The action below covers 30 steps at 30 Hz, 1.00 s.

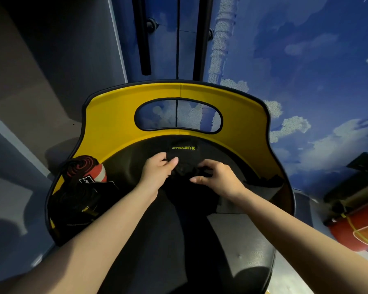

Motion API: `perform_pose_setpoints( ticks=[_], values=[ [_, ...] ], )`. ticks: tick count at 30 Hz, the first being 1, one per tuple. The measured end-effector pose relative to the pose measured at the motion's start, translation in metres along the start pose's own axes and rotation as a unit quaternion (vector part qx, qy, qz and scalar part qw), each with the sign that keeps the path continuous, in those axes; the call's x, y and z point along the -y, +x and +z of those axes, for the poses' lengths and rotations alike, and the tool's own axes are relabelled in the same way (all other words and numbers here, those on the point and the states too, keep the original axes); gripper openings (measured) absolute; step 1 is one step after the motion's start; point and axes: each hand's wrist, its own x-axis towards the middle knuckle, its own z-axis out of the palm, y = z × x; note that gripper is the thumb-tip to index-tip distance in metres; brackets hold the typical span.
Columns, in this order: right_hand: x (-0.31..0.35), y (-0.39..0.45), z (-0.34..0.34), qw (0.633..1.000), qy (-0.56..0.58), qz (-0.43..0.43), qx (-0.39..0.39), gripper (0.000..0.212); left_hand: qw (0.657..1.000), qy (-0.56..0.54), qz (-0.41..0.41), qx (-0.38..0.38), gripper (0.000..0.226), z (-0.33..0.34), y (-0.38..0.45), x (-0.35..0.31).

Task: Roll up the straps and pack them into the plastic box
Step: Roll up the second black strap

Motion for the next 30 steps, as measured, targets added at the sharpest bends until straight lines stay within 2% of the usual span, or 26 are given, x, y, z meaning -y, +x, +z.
perform_pose_setpoints(
  ticks=[3, 6, 10, 12, 14, 16, 17, 18, 20, 21, 23, 25, 27, 28, 29, 30],
  values=[
    [-0.004, -0.003, 0.005, 1.0, 0.004, -0.015, -0.027, 0.031, 0.999, -0.035, -0.009, -0.039, 0.01, -0.001, 0.004, 0.001],
    [-0.002, -0.003, 0.006, 0.999, 0.0, -0.021, -0.041, 0.022, 0.997, -0.053, -0.015, -0.048, 0.032, 0.0, 0.006, -0.001],
    [-0.012, -0.004, 0.009, 0.999, -0.034, -0.01, -0.026, 0.018, 0.987, -0.124, -0.025, -0.102, 0.035, -0.012, 0.011, -0.01],
    [-0.022, -0.004, 0.01, 0.999, -0.039, 0.012, -0.031, 0.016, 0.982, -0.141, -0.032, -0.119, 0.031, -0.021, 0.014, -0.015],
    [-0.026, -0.003, 0.01, 0.998, -0.038, 0.02, -0.049, 0.02, 0.984, -0.14, -0.047, -0.1, 0.006, -0.022, 0.012, -0.017],
    [-0.024, -0.002, 0.011, 0.996, -0.056, -0.004, -0.062, 0.039, 0.984, -0.138, -0.097, -0.064, 0.051, -0.017, 0.007, -0.015],
    [-0.02, -0.002, 0.012, 0.996, -0.056, -0.026, -0.069, 0.049, 0.984, -0.135, -0.105, -0.046, 0.059, -0.015, 0.007, -0.011],
    [-0.015, -0.003, 0.013, 0.994, -0.049, -0.056, -0.08, 0.058, 0.986, -0.113, -0.118, -0.037, 0.059, -0.013, 0.005, -0.01],
    [-0.006, -0.002, 0.015, 0.984, -0.044, -0.139, -0.104, 0.067, 0.986, -0.105, -0.127, 0.009, 0.034, -0.009, 0.001, -0.009],
    [-0.005, 0.0, 0.016, 0.976, -0.056, -0.182, -0.11, 0.067, 0.985, -0.108, -0.128, 0.034, 0.017, -0.008, 0.0, -0.009],
    [-0.004, 0.004, 0.017, 0.961, -0.071, -0.243, -0.113, 0.056, 0.983, -0.108, -0.122, 0.088, 0.007, -0.007, -0.007, -0.014],
    [0.001, 0.004, 0.015, 0.969, -0.003, -0.223, -0.108, 0.043, 0.985, -0.088, -0.102, 0.11, 0.006, -0.013, -0.007, -0.018],
    [0.01, 0.003, 0.01, 0.98, 0.097, -0.152, -0.089, 0.029, 0.995, -0.047, -0.073, 0.047, 0.008, -0.022, -0.001, -0.019],
    [0.015, 0.003, 0.008, 0.977, 0.147, -0.131, -0.084, 0.021, 0.999, 0.008, -0.042, 0.014, 0.006, -0.027, 0.001, -0.018],
    [0.02, 0.005, 0.007, 0.969, 0.205, -0.115, -0.078, 0.014, 0.997, 0.076, -0.005, 0.007, 0.02, -0.031, 0.004, -0.015],
    [0.027, 0.005, 0.006, 0.955, 0.27, -0.103, -0.068, 0.009, 0.988, 0.146, 0.022, 0.033, 0.037, -0.034, 0.004, -0.013]
  ],
)
